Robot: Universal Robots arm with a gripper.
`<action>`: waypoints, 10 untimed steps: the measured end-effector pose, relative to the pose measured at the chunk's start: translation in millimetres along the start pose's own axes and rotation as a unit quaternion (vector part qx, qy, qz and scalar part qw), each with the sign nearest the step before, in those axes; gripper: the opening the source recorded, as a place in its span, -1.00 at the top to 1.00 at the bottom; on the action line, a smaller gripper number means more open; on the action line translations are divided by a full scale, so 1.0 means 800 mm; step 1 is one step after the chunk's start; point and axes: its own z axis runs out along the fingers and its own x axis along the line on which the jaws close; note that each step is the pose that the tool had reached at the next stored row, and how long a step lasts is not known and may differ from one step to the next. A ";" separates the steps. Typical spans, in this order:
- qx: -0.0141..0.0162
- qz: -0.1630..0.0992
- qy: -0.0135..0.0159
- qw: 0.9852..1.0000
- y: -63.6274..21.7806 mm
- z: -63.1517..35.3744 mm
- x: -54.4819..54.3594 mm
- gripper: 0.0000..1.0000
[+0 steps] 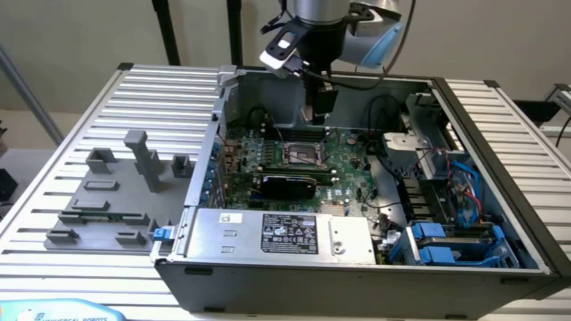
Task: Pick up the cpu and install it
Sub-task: 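Place the cpu into insertion slot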
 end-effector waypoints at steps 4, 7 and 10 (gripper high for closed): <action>0.004 0.028 -0.002 1.000 0.000 0.003 0.000 -0.09; 0.007 0.047 -0.003 0.999 0.000 0.006 0.000 -0.09; 0.010 0.061 -0.004 0.998 -0.001 0.008 0.000 -0.09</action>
